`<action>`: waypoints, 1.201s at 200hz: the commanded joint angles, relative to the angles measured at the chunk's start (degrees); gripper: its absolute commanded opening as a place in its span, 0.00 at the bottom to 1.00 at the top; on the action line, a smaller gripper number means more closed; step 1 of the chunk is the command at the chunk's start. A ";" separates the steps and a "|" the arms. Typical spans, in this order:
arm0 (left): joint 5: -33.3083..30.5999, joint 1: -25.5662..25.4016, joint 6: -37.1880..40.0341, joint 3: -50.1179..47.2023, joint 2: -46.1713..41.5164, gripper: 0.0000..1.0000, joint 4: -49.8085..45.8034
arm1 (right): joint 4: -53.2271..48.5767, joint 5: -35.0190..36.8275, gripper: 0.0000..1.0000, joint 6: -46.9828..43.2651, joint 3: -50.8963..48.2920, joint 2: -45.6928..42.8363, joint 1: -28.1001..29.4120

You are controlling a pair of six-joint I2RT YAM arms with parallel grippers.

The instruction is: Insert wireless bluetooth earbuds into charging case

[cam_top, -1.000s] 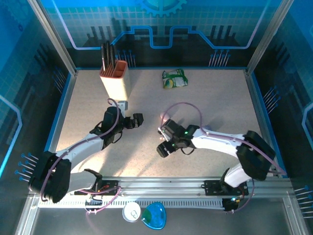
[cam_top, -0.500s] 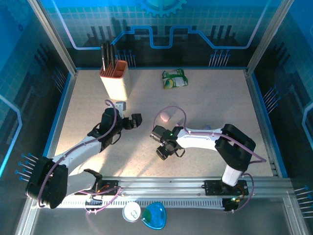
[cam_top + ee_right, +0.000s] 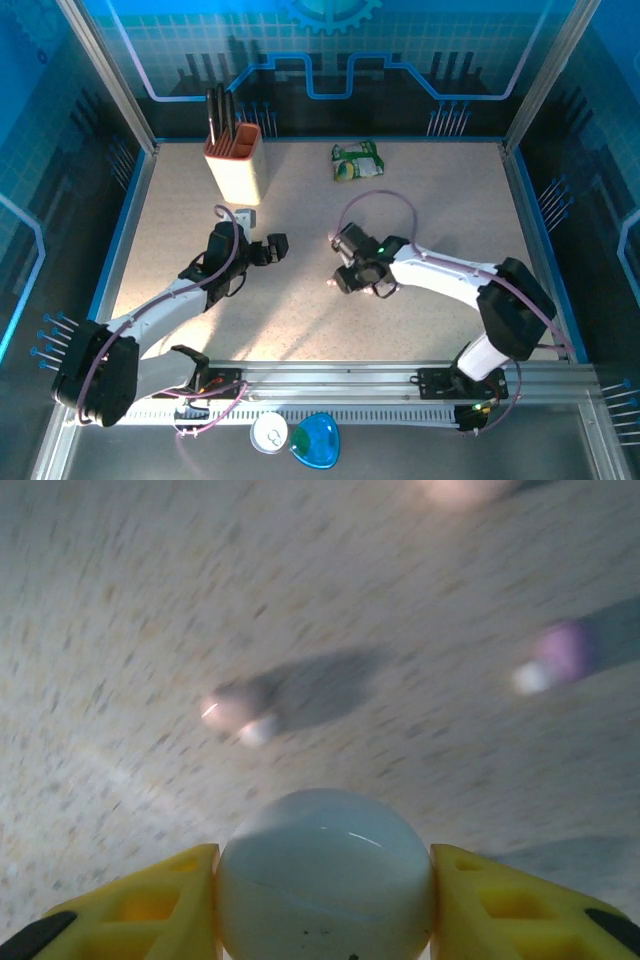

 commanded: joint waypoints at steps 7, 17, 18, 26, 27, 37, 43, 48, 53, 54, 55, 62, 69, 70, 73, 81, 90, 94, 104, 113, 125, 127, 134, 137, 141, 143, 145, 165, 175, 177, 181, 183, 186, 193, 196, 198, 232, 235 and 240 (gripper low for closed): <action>-1.61 0.70 0.66 2.31 1.88 0.99 -3.49 | 4.40 -1.85 0.46 -3.31 1.33 0.18 -10.06; -1.50 0.78 0.09 2.56 2.44 0.99 -3.57 | 5.29 -3.06 0.46 -3.04 2.75 2.27 -13.93; -1.51 0.78 0.02 2.62 2.50 0.99 -3.58 | 5.38 -3.20 0.46 -3.03 2.88 2.50 -14.34; -1.38 0.87 -0.46 2.91 2.73 0.99 -3.98 | 6.23 -4.20 0.46 -3.07 4.06 4.25 -16.81; -1.37 0.87 -0.52 2.93 2.78 0.99 -4.05 | 6.25 -4.25 0.46 -3.05 4.23 4.63 -17.05; -1.80 0.95 -1.72 3.60 2.87 0.99 -5.74 | 7.19 -5.85 0.46 -3.27 5.89 7.26 -19.43; -2.59 1.10 -2.79 4.16 3.07 0.99 -7.65 | 7.25 -7.30 0.46 -3.34 7.03 8.88 -20.85; -3.20 1.22 -3.75 4.77 3.17 0.99 -9.29 | 7.21 -8.70 0.47 -3.50 8.12 10.11 -21.72; -3.25 1.47 -4.18 5.26 3.34 0.99 -10.74 | 7.41 -9.40 0.47 -3.56 8.98 11.27 -22.45; -3.18 1.48 -4.23 5.33 3.39 0.99 -10.94 | 7.54 -9.53 0.47 -3.60 9.11 11.52 -22.55; -3.14 1.53 -4.25 5.41 3.42 0.99 -11.18 | 7.54 -9.70 0.47 -3.62 9.26 11.83 -22.69; -2.71 1.84 -3.87 5.57 3.50 0.99 -12.01 | 7.72 -10.23 0.47 -3.64 10.38 13.70 -23.47; -2.77 1.98 -3.88 5.50 3.49 0.99 -12.32 | 7.33 -10.62 0.47 -3.65 11.70 15.49 -24.06; -2.81 2.04 -3.94 5.49 3.46 0.99 -12.39 | 7.28 -10.63 0.47 -3.65 11.88 15.83 -24.10; -2.85 2.09 -4.12 5.42 3.44 0.99 -12.52 | 7.08 -10.75 0.47 -3.65 12.49 16.67 -24.34; -2.96 2.39 -4.76 5.23 3.49 0.99 -12.77 | 6.40 -10.74 0.47 -3.69 13.92 18.57 -24.58; -3.09 2.69 -5.57 5.14 3.49 0.99 -13.01 | 6.14 -10.54 0.47 -3.81 15.18 20.40 -24.67; -3.19 2.72 -5.90 5.14 3.53 0.99 -13.10 | 6.02 -10.47 0.47 -3.83 15.69 21.02 -24.73; -3.21 2.98 -6.70 5.29 3.78 0.99 -13.49 | 5.66 -10.20 0.48 -3.82 16.79 22.25 -24.68; -3.12 3.17 -7.17 5.46 4.04 0.99 -13.69 | 5.58 -10.19 0.50 -3.82 17.26 22.51 -24.67; -2.94 3.65 -8.13 5.81 4.45 0.99 -14.24 | 6.64 -10.10 0.57 -4.12 16.79 21.51 -24.67; -2.87 3.76 -8.31 5.83 4.55 0.99 -14.23 | 6.84 -10.15 0.58 -4.16 16.62 21.11 -24.67; -2.94 4.34 -9.50 5.84 4.72 0.99 -14.43 | 7.52 -10.28 0.62 -4.42 16.06 20.08 -24.67; -2.98 4.65 -10.07 5.84 4.83 0.99 -14.48 | 7.61 -10.32 0.63 -4.53 15.94 19.61 -24.72; -2.95 5.14 -10.94 5.84 4.97 0.99 -14.69 | 7.56 -10.41 0.65 -4.73 15.84 19.10 -24.68; -2.98 5.37 -11.39 5.79 5.06 0.99 -14.74 | 7.56 -10.55 0.66 -4.84 15.83 18.75 -24.67; -3.01 5.67 -11.77 5.76 5.10 0.99 -14.75 | 7.47 -10.65 0.67 -4.98 15.79 18.46 -24.67; -2.95 8.72 -13.67 5.22 6.11 0.99 -13.99 | 8.01 -13.12 0.75 -6.45 15.08 15.17 -24.53; -2.19 10.43 -15.10 5.35 6.91 0.99 -14.04 | 8.87 -14.38 0.79 -7.64 14.30 13.12 -24.09; -1.93 10.71 -15.27 5.43 7.12 0.99 -14.09 | 9.09 -14.62 0.80 -7.81 14.06 12.75 -23.95; -1.35 11.35 -15.69 5.60 7.48 0.98 -14.26 | 9.44 -15.03 0.80 -8.32 13.80 11.92 -23.71; -1.07 11.58 -15.92 5.80 7.77 0.98 -14.41 | 9.61 -15.31 0.80 -8.59 13.61 11.48 -23.60; -0.60 11.98 -16.00 6.02 8.09 0.97 -14.54 | 9.88 -15.63 0.81 -8.89 13.35 11.02 -23.34; 0.50 12.49 -16.05 6.63 8.87 0.94 -14.85 | 10.63 -16.28 0.81 -9.70 12.76 9.49 -22.74; 0.79 12.63 -16.17 6.89 9.22 0.94 -15.03 | 10.91 -16.52 0.81 -9.95 12.56 8.87 -22.49; 1.08 12.64 -16.15 7.09 9.41 0.93 -15.21 | 11.03 -16.67 0.81 -10.06 12.38 8.61 -22.35; 5.94 12.74 -15.92 8.19 12.90 0.83 -13.12 | 12.52 -19.05 0.81 -11.71 10.59 4.24 -19.55; 6.21 12.74 -15.89 8.33 13.24 0.83 -13.02 | 12.63 -19.76 0.81 -11.77 10.44 3.90 -19.43; 6.56 12.74 -15.95 8.51 13.79 0.81 -12.84 | 12.87 -20.80 0.82 -11.76 10.24 3.52 -19.19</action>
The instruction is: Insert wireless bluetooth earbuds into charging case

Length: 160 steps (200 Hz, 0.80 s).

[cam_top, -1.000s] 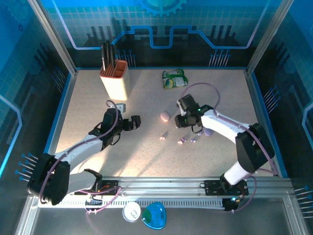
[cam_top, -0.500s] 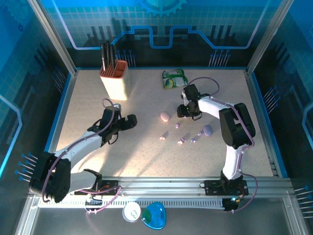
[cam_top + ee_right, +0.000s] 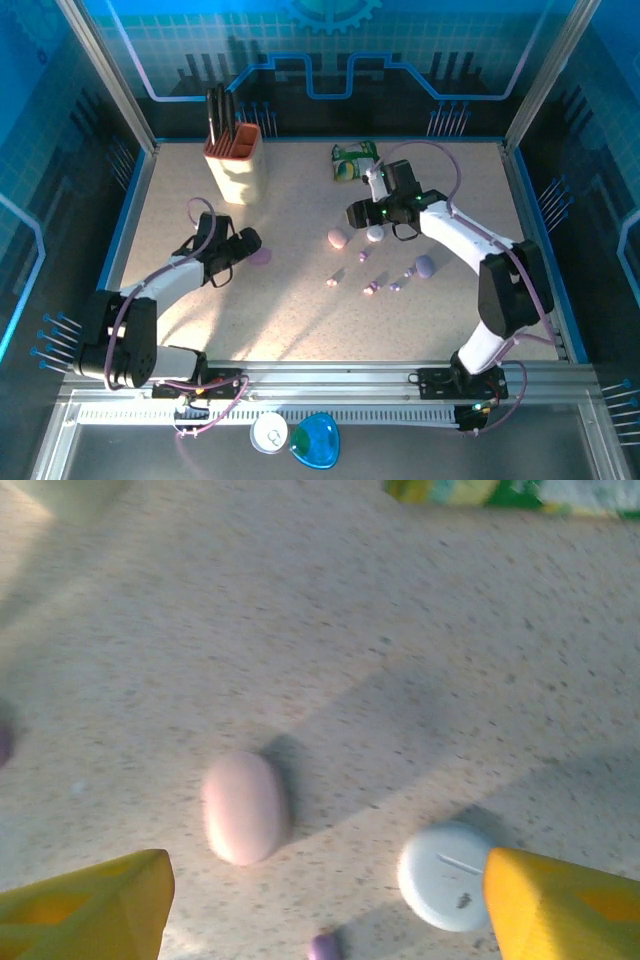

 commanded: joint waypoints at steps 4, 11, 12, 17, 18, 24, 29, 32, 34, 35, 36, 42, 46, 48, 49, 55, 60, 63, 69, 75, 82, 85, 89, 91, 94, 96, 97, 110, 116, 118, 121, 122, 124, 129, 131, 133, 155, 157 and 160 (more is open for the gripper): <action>4.91 0.24 -0.88 2.09 2.81 0.81 0.49 | 2.00 -5.53 0.82 -2.08 -1.87 -2.46 1.80; 5.56 0.24 -1.12 2.35 3.52 0.79 0.79 | 2.49 -6.89 0.81 -2.12 -2.24 -3.04 2.19; 5.67 0.24 -1.18 2.41 3.63 0.78 0.77 | 2.55 -7.07 0.81 -2.14 -2.29 -3.14 2.27; 6.25 0.24 -1.39 2.59 4.12 0.77 1.02 | 2.96 -7.90 0.81 -2.45 -2.48 -3.59 2.62; 6.32 0.24 -1.53 2.57 4.19 0.77 1.11 | 3.05 -8.14 0.81 -2.48 -2.62 -3.68 2.71; 7.04 0.24 -1.88 2.59 4.73 0.76 1.69 | 3.75 -9.12 0.81 -3.15 -3.03 -4.15 3.30; 7.56 0.22 -2.34 2.63 5.22 0.74 2.09 | 4.47 -9.91 0.81 -3.92 -3.32 -4.46 3.78; 7.80 0.21 -2.48 2.64 5.44 0.73 2.43 | 4.87 -10.50 0.81 -4.54 -3.45 -4.62 4.15; 8.04 0.23 -2.64 2.64 5.64 0.73 2.54 | 5.11 -10.83 0.81 -4.93 -3.59 -4.69 4.30; 8.14 0.19 -2.77 2.60 5.75 0.73 2.70 | 5.27 -11.01 0.81 -5.17 -3.62 -4.71 4.42; 8.23 0.17 -2.80 2.62 5.84 0.73 2.83 | 5.35 -11.11 0.81 -5.38 -3.64 -4.77 4.58; 8.92 0.19 -3.17 2.72 6.33 0.71 3.33 | 6.01 -11.98 0.81 -6.50 -3.81 -4.91 5.26; 9.40 0.15 -3.40 2.86 6.67 0.71 3.64 | 6.31 -12.38 0.81 -7.26 -3.88 -4.84 5.77; 9.70 0.15 -3.53 2.94 6.96 0.71 3.81 | 6.48 -12.48 0.81 -7.72 -3.91 -4.78 6.00; 9.85 0.15 -3.61 2.97 7.07 0.71 3.86 | 6.52 -12.54 0.81 -7.93 -3.83 -4.76 6.11; 10.74 0.15 -4.06 3.13 7.60 0.70 4.19 | 6.80 -12.91 0.81 -8.86 -3.79 -4.53 6.81; 11.56 0.15 -4.41 3.48 7.97 0.69 4.45 | 7.06 -13.00 0.81 -9.44 -3.67 -4.30 7.25; 12.12 0.15 -4.67 3.62 8.20 0.69 4.59 | 7.13 -12.96 0.81 -9.59 -3.59 -4.09 7.48; 13.18 0.08 -5.18 4.03 8.71 0.69 4.85 | 7.30 -12.97 0.82 -9.97 -3.29 -3.60 7.98; 14.06 -0.09 -5.79 4.32 8.99 0.69 5.04 | 7.51 -13.24 0.82 -10.35 -3.02 -3.08 8.29; 14.86 -0.41 -6.29 4.46 9.18 0.68 5.58 | 7.67 -13.37 0.82 -10.50 -2.59 -2.51 8.71; 15.13 -0.58 -6.57 4.44 9.19 0.68 5.80 | 7.70 -13.39 0.82 -10.59 -2.41 -2.13 8.83; 15.46 -0.86 -6.81 4.42 9.19 0.68 6.17 | 7.71 -13.54 0.82 -10.78 -2.12 -1.77 9.09; 15.52 -1.01 -6.96 4.41 9.24 0.68 6.26 | 7.75 -13.67 0.82 -10.84 -1.96 -1.51 9.13; 15.61 -1.23 -7.17 4.50 9.20 0.68 6.33 | 7.80 -13.87 0.82 -11.01 -1.82 -1.17 9.20; 15.69 -1.40 -7.27 4.51 9.19 0.68 6.37 | 7.82 -13.98 0.82 -11.16 -1.69 -0.99 9.38; 15.65 -1.46 -7.24 4.54 9.19 0.68 6.38 | 7.81 -14.04 0.82 -11.19 -1.62 -0.89 9.43; 15.39 -2.45 -7.52 4.75 9.20 0.68 6.47 | 7.62 -14.81 0.83 -12.14 -0.75 0.55 10.07; 15.24 -2.72 -7.67 4.71 9.26 0.68 6.67 | 7.58 -15.55 0.83 -12.90 -0.38 1.29 10.20; 15.20 -2.81 -7.83 4.65 9.28 0.69 6.78 | 7.54 -15.80 0.83 -13.11 -0.23 1.56 10.32; 15.16 -2.95 -7.89 4.57 9.32 0.69 6.94 | 7.53 -16.28 0.83 -13.47 -0.09 1.93 10.42; 15.13 -2.94 -7.90 4.58 9.35 0.69 7.01 | 7.49 -16.46 0.84 -13.57 -0.03 2.07 10.52; 15.10 -2.93 -7.95 4.53 9.43 0.69 7.18 | 7.50 -16.67 0.84 -13.87 0.12 2.32 10.59; 15.08 -2.97 -8.13 4.49 9.62 0.68 7.43 | 7.70 -17.38 0.84 -14.54 0.35 2.84 10.74; 14.96 -3.01 -8.21 4.47 9.74 0.68 7.48 | 7.86 -17.56 0.85 -14.77 0.37 3.11 10.84; 14.91 -3.01 -8.25 4.42 9.77 0.69 7.56 | 8.12 -17.78 0.85 -14.98 0.38 3.33 10.94; 12.96 -2.93 -8.24 4.25 9.45 0.70 7.34 | 11.04 -19.86 0.87 -17.96 0.67 5.99 12.47; 12.67 -2.93 -8.19 4.30 9.28 0.71 7.24 | 11.18 -19.89 0.87 -18.33 0.78 6.29 12.64; 12.13 -2.93 -8.06 4.30 9.06 0.72 6.94 | 11.28 -20.03 0.88 -19.31 1.00 6.69 12.93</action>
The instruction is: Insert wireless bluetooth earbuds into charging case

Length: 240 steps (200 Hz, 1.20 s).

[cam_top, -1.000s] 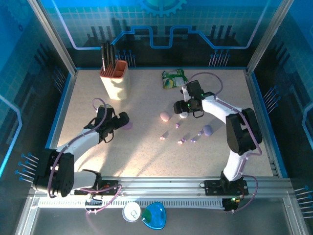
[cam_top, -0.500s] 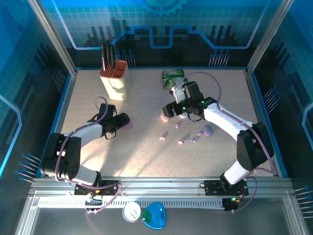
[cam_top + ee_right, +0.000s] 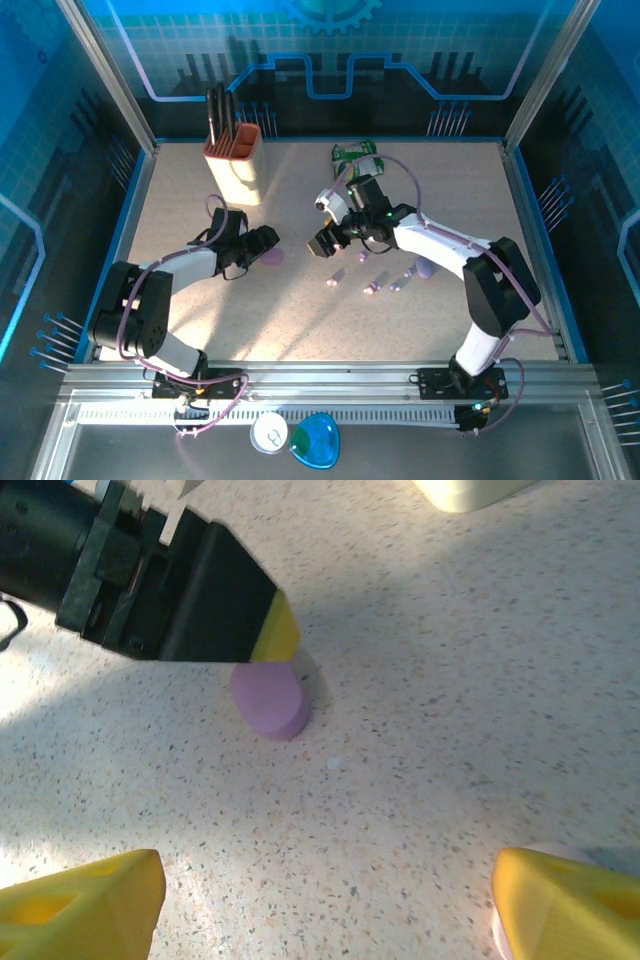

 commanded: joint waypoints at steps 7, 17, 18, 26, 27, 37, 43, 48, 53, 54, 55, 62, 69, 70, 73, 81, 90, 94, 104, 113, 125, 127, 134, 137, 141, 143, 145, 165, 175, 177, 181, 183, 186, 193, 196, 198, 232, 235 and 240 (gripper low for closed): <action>-2.58 0.22 -0.67 1.07 -0.58 0.74 -0.67 | 4.16 -4.41 0.88 -7.76 2.29 3.99 2.94; -3.87 0.99 -0.45 1.01 -1.71 0.75 -2.07 | 6.19 -3.68 0.89 -9.74 2.09 5.29 4.20; -3.95 1.10 -0.43 1.00 -1.84 0.75 -2.08 | 6.31 -3.55 0.89 -9.86 2.09 5.46 4.30; -4.36 2.02 -0.25 0.56 -3.05 0.76 -2.49 | 6.53 -3.27 0.90 -10.65 2.85 6.82 5.05; -4.43 2.14 -0.24 0.47 -3.05 0.76 -2.51 | 6.48 -3.34 0.90 -10.89 2.95 7.02 5.12; -4.44 3.61 -0.32 -0.41 -4.97 0.76 -2.69 | 4.98 -3.80 0.91 -12.83 4.64 8.75 5.69; -4.54 4.60 -0.33 -0.94 -6.15 0.76 -2.91 | 3.89 -3.24 0.91 -14.47 5.72 9.77 6.11; -4.64 5.41 -0.32 -1.47 -7.12 0.76 -3.20 | 2.73 -2.50 0.91 -16.03 6.64 10.44 6.58; -4.89 6.22 -0.32 -1.97 -8.11 0.76 -3.53 | 1.43 -1.62 0.92 -17.76 7.61 11.17 6.97; -4.95 6.39 -0.37 -2.03 -8.29 0.76 -3.55 | 1.16 -1.51 0.92 -18.09 7.79 11.26 7.09; -5.02 6.53 -0.30 -2.15 -8.55 0.76 -3.65 | 0.90 -1.32 0.92 -18.57 8.06 11.39 7.14; -5.41 7.70 -0.33 -2.98 -9.96 0.76 -4.05 | -1.43 -0.35 0.92 -21.10 9.62 12.66 7.79; -5.66 8.86 -0.48 -3.81 -11.42 0.76 -4.23 | -3.65 0.36 0.92 -23.44 11.34 13.79 8.26; -5.68 9.03 -0.54 -3.96 -11.57 0.76 -4.25 | -3.88 0.45 0.92 -23.70 11.55 13.93 8.30; -5.69 9.59 -0.69 -4.32 -12.16 0.76 -4.28 | -4.69 0.71 0.92 -24.53 12.26 14.35 8.54; -5.55 10.96 -1.17 -5.39 -13.50 0.76 -4.15 | -6.99 1.06 0.92 -26.35 14.06 15.69 8.96; -4.89 12.60 -1.63 -6.61 -14.61 0.76 -3.68 | -8.86 1.13 0.91 -28.30 16.05 17.06 9.51; -4.68 13.30 -1.93 -7.14 -15.05 0.76 -3.52 | -9.57 1.09 0.91 -28.80 16.89 17.78 9.72; -4.28 14.63 -2.70 -8.47 -16.05 0.76 -2.77 | -11.45 0.98 0.90 -30.04 19.24 19.55 10.15; -3.67 15.79 -3.62 -9.64 -16.91 0.76 -2.08 | -13.32 0.91 0.89 -31.08 21.58 21.24 10.41; -2.53 16.92 -4.43 -10.92 -17.74 0.76 -1.16 | -16.00 0.81 0.89 -31.99 24.79 23.60 10.70; -2.30 17.05 -4.47 -11.06 -17.82 0.76 -1.06 | -16.53 0.83 0.89 -32.10 25.30 23.99 10.71; -1.74 17.40 -4.57 -11.39 -18.02 0.76 -1.01 | -18.16 0.89 0.88 -32.43 27.41 25.37 10.96; -1.58 17.51 -4.56 -11.52 -18.10 0.76 -1.02 | -18.85 0.89 0.88 -32.63 28.28 25.91 10.98; -1.43 17.63 -4.47 -11.64 -18.18 0.76 -1.03 | -19.73 0.97 0.88 -32.78 29.43 26.70 10.94; -1.40 17.64 -4.46 -11.73 -18.28 0.76 -0.99 | -20.08 0.95 0.88 -32.85 29.89 27.14 11.01; -1.34 17.64 -4.39 -11.81 -18.35 0.76 -0.98 | -20.41 1.10 0.88 -32.95 30.42 27.49 10.99; -1.18 17.82 -4.11 -12.41 -18.64 0.77 -0.83 | -23.33 1.60 0.85 -33.62 34.79 30.79 11.13; -1.08 17.95 -3.98 -12.49 -18.82 0.77 -0.73 | -24.88 1.96 0.84 -34.10 36.68 32.27 11.29; -1.06 17.92 -4.01 -12.53 -18.79 0.77 -0.82 | -25.15 1.99 0.83 -34.23 37.02 32.51 11.30; -1.02 17.92 -3.94 -12.59 -18.76 0.77 -0.77 | -25.75 2.19 0.83 -34.40 37.70 33.05 11.40; -1.04 17.91 -3.93 -12.62 -18.84 0.76 -0.75 | -26.07 2.25 0.82 -34.48 38.02 33.27 11.46; -1.05 17.95 -3.93 -12.62 -18.92 0.77 -0.76 | -26.50 2.48 0.82 -34.70 38.51 33.65 11.46; -1.01 17.99 -3.85 -12.68 -18.92 0.77 -0.68 | -27.39 2.91 0.81 -34.92 39.51 34.18 11.64; -1.00 18.04 -3.84 -12.74 -18.87 0.76 -0.60 | -27.75 3.20 0.80 -35.07 40.02 34.20 11.69; -0.93 18.07 -3.84 -12.81 -18.91 0.77 -0.55 | -27.93 3.36 0.80 -35.15 40.25 34.97 11.71; -0.27 18.00 -3.60 -12.90 -18.77 0.77 0.02 | -30.10 4.56 0.74 -35.38 44.15 38.44 12.38; -0.24 18.00 -3.63 -12.90 -18.83 0.77 0.02 | -30.25 4.66 0.73 -35.30 44.44 38.61 12.46; -0.17 18.00 -3.45 -12.85 -18.84 0.77 0.02 | -30.43 4.72 0.72 -35.33 44.82 38.92 12.45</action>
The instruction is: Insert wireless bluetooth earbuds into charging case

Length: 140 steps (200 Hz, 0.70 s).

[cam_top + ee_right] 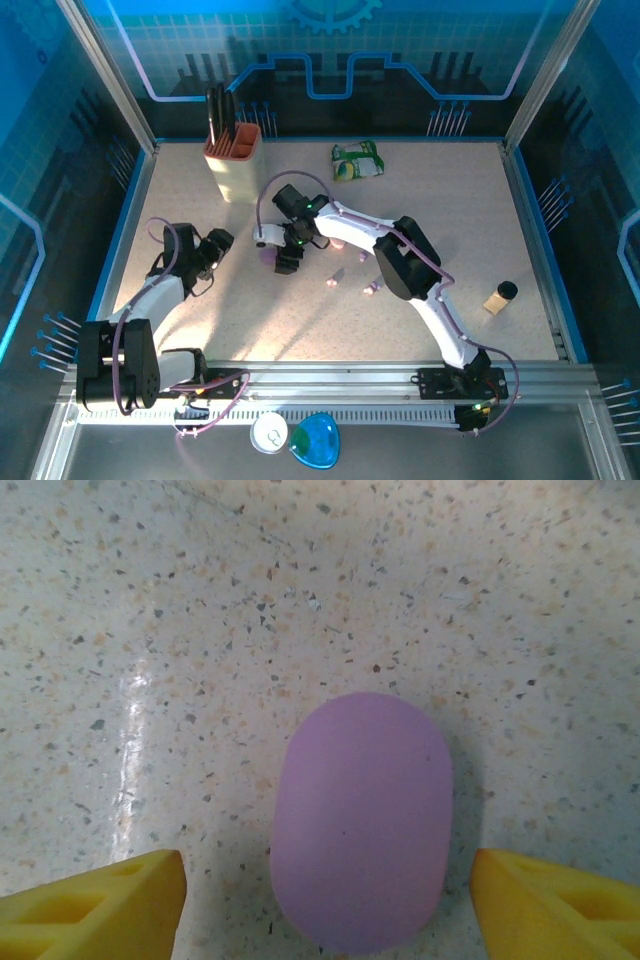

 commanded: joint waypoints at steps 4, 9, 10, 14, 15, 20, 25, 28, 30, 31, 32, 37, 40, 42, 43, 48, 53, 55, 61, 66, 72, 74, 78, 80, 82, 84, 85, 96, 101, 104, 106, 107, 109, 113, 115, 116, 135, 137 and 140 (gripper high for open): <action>1.71 0.62 0.05 -1.15 -1.15 0.77 0.66 | -4.47 0.78 0.71 -1.17 3.39 2.36 1.20; 1.69 0.62 0.13 -1.08 -1.22 0.77 0.54 | -4.59 0.80 0.71 -1.28 3.62 2.63 1.26; 1.74 0.62 0.18 -1.10 -1.19 0.77 0.54 | -4.59 0.84 0.71 -1.31 3.68 2.63 1.26; 1.79 0.62 0.22 -1.16 -1.32 0.77 0.53 | -4.77 0.93 0.70 -1.32 3.88 2.86 1.20; 1.79 0.62 0.22 -1.18 -1.33 0.77 0.48 | -4.76 0.95 0.70 -1.33 3.99 2.88 1.23; 1.76 0.61 0.30 -1.19 -1.39 0.77 0.47 | -4.79 1.05 0.69 -1.34 4.08 3.08 1.21; 1.69 0.62 0.31 -1.19 -1.42 0.77 0.38 | -4.91 1.16 0.68 -1.35 4.21 3.16 1.20; 1.71 0.63 0.39 -1.25 -1.48 0.77 0.36 | -4.93 1.35 0.68 -1.34 4.25 3.34 1.26; 1.71 0.62 0.40 -1.28 -1.57 0.77 0.35 | -4.93 1.40 0.67 -1.36 4.26 3.41 1.24; 1.71 0.62 0.40 -1.29 -1.58 0.77 0.35 | -4.93 1.40 0.67 -1.35 4.26 3.42 1.21; 1.71 0.62 0.40 -1.29 -1.59 0.77 0.35 | -4.93 1.45 0.67 -1.38 4.26 3.43 1.23; 1.71 0.62 0.47 -1.27 -1.64 0.77 0.37 | -4.95 1.56 0.67 -1.34 4.34 3.54 1.18; 1.71 0.62 0.48 -1.29 -1.75 0.77 0.40 | -5.00 1.61 0.66 -1.41 4.40 3.62 1.25; 1.71 0.58 0.49 -1.31 -1.72 0.77 0.36 | -5.02 1.60 0.66 -1.35 4.39 3.63 1.22; 1.71 0.61 0.49 -1.30 -1.70 0.77 0.40 | -5.02 1.64 0.66 -1.34 4.37 3.66 1.20; 1.68 0.57 0.51 -1.37 -1.79 0.77 0.36 | -5.09 1.70 0.65 -1.39 4.44 3.79 1.25; 1.75 0.62 0.58 -1.37 -1.82 0.77 0.48 | -5.11 1.76 0.64 -1.32 4.50 3.94 1.19; 1.78 0.60 0.58 -1.38 -1.85 0.77 0.52 | -5.11 1.72 0.64 -1.27 4.54 3.93 1.20; 1.77 0.62 0.66 -1.37 -1.83 0.77 0.45 | -5.11 1.76 0.63 -1.24 4.61 4.03 1.23; 1.85 0.63 0.66 -1.34 -1.79 0.77 0.48 | -5.11 1.77 0.62 -1.22 4.68 4.10 1.19; 1.90 0.62 0.74 -1.40 -1.97 0.77 0.46 | -5.06 1.81 0.62 -1.07 4.79 4.22 1.22; 1.95 0.62 0.79 -1.41 -1.96 0.77 0.51 | -5.05 1.91 0.61 -1.07 4.88 4.29 1.21; 2.12 0.62 0.95 -1.45 -2.00 0.77 0.59 | -5.02 2.08 0.61 -1.00 4.89 4.25 1.21; 2.14 0.62 1.04 -1.53 -2.01 0.77 0.65 | -5.00 2.07 0.60 -0.99 4.88 4.27 1.29; 2.27 0.62 1.20 -1.54 -2.05 0.77 0.76 | -4.88 2.17 0.59 -1.01 4.88 4.26 1.23; 2.30 0.62 1.37 -1.55 -2.06 0.77 0.80 | -4.83 2.20 0.59 -1.03 4.88 4.25 1.19; 2.25 0.62 1.41 -1.55 -2.09 0.77 0.84 | -4.75 2.20 0.59 -0.96 4.88 4.24 1.23; 2.40 0.64 2.07 -1.56 -2.47 0.78 0.88 | -4.42 2.25 0.56 -0.83 4.84 4.30 1.26; 2.32 0.61 2.30 -1.51 -2.63 0.78 0.84 | -4.26 2.21 0.55 -0.74 4.73 4.18 1.24; 2.24 0.62 2.46 -1.55 -2.71 0.78 0.76 | -4.16 2.21 0.55 -0.74 4.73 4.14 1.18; 2.15 0.60 2.50 -1.51 -2.73 0.78 0.72 | -4.04 2.21 0.54 -0.68 4.67 4.14 1.18; 2.15 0.61 2.55 -1.53 -2.78 0.78 0.71 | -4.00 2.25 0.54 -0.66 4.64 4.13 1.22; 2.10 0.62 2.54 -1.62 -2.88 0.78 0.70 | -3.93 2.24 0.53 -0.66 4.62 4.02 1.23; 2.06 0.59 2.67 -1.64 -2.99 0.78 0.70 | -3.68 2.32 0.52 -0.59 4.47 3.87 1.26; 2.06 0.61 2.73 -1.64 -3.02 0.78 0.70 | -3.52 2.30 0.52 -0.58 4.38 3.87 1.20; 2.02 0.62 2.75 -1.60 -3.06 0.78 0.70 | -3.44 2.30 0.51 -0.56 4.32 3.78 1.19; 1.87 0.62 2.86 -1.81 -3.18 0.78 0.53 | -2.61 2.25 0.44 -0.32 3.59 3.06 1.16; 1.88 0.62 2.86 -1.82 -3.14 0.78 0.53 | -2.57 2.22 0.44 -0.31 3.57 2.94 1.17; 1.88 0.60 2.86 -1.86 -3.12 0.78 0.60 | -2.54 2.21 0.44 -0.24 3.52 2.91 1.17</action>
